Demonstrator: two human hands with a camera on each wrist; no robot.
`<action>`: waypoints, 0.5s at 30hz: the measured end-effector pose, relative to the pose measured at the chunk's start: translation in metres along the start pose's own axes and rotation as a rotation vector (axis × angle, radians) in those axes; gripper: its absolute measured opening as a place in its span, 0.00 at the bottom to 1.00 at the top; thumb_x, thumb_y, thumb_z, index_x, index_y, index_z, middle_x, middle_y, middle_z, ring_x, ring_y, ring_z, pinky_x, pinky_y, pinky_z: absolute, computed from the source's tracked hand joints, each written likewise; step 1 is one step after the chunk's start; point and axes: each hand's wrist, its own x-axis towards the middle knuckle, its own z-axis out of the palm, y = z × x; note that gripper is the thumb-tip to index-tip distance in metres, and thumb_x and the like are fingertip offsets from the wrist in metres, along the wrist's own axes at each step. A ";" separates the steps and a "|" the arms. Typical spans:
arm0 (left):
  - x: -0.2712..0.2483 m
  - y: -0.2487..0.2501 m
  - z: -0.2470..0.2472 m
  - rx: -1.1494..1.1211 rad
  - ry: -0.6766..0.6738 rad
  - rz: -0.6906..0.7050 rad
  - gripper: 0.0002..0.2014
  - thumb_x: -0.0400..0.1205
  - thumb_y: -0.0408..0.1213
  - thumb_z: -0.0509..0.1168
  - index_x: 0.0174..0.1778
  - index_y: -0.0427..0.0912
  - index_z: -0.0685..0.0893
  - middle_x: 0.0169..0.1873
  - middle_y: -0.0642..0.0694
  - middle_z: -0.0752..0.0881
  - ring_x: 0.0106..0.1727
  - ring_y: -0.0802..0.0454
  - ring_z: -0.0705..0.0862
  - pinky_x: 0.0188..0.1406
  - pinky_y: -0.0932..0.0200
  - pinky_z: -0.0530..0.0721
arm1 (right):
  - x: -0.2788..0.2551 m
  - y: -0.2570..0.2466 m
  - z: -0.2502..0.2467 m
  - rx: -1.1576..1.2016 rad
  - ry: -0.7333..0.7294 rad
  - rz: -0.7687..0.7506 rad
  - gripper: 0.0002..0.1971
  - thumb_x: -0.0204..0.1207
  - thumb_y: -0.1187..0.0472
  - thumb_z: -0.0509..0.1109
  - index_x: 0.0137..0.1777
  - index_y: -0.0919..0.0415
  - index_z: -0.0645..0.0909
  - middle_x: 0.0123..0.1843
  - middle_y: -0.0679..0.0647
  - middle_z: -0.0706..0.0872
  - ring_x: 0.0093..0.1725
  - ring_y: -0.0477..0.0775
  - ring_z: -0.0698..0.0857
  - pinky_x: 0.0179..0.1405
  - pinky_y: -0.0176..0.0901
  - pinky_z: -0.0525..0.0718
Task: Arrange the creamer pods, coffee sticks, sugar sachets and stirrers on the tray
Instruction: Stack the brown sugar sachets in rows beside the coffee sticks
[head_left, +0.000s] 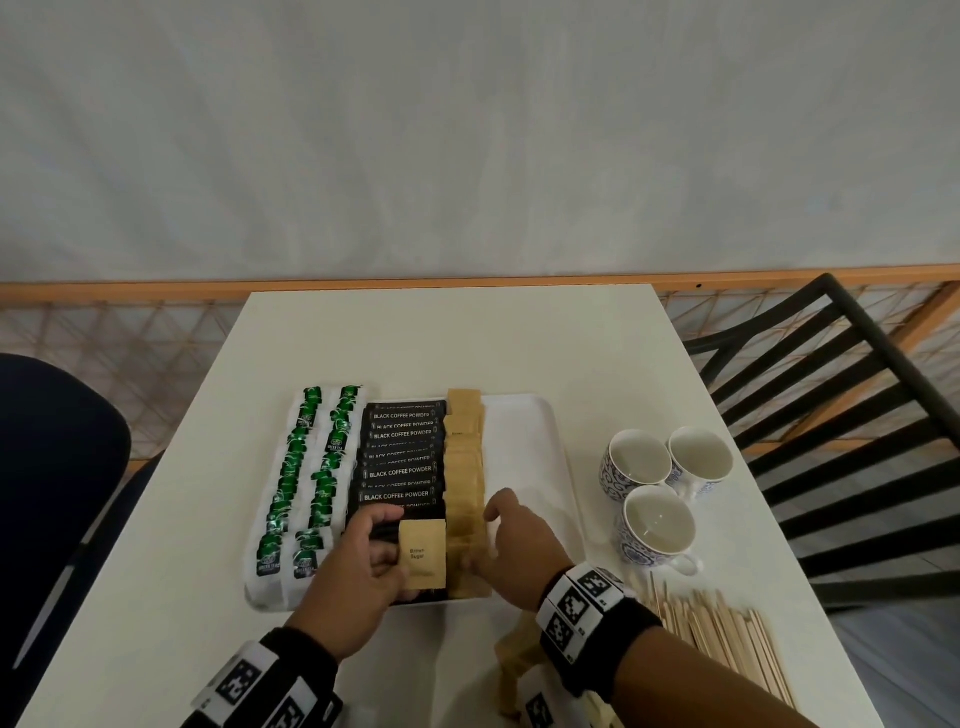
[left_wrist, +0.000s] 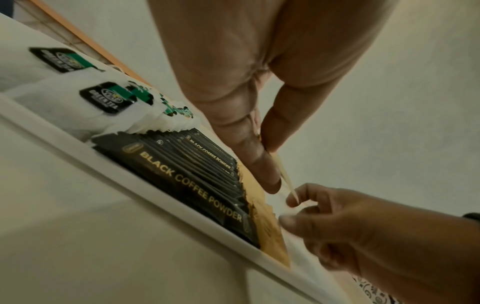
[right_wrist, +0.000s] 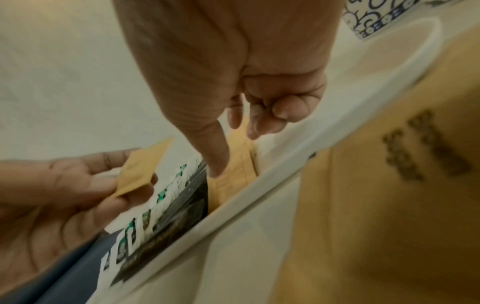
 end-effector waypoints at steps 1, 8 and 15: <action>0.000 0.000 0.001 -0.002 0.000 -0.002 0.25 0.78 0.14 0.62 0.59 0.50 0.73 0.39 0.39 0.91 0.43 0.50 0.91 0.38 0.53 0.89 | -0.001 -0.001 -0.004 0.034 0.012 -0.028 0.14 0.76 0.48 0.70 0.55 0.51 0.70 0.42 0.46 0.80 0.38 0.43 0.78 0.34 0.32 0.74; 0.000 0.002 0.014 0.031 -0.072 0.023 0.24 0.77 0.17 0.64 0.59 0.51 0.72 0.39 0.38 0.91 0.42 0.45 0.91 0.41 0.49 0.90 | -0.002 -0.003 -0.010 0.288 -0.235 -0.070 0.12 0.74 0.46 0.74 0.42 0.56 0.84 0.34 0.48 0.84 0.33 0.45 0.81 0.40 0.38 0.80; 0.008 -0.009 0.019 0.976 -0.042 0.449 0.06 0.80 0.43 0.63 0.49 0.55 0.83 0.44 0.60 0.77 0.47 0.58 0.77 0.45 0.61 0.78 | 0.003 0.020 -0.020 0.094 0.093 -0.009 0.08 0.74 0.53 0.73 0.42 0.57 0.82 0.35 0.50 0.85 0.38 0.51 0.84 0.40 0.40 0.79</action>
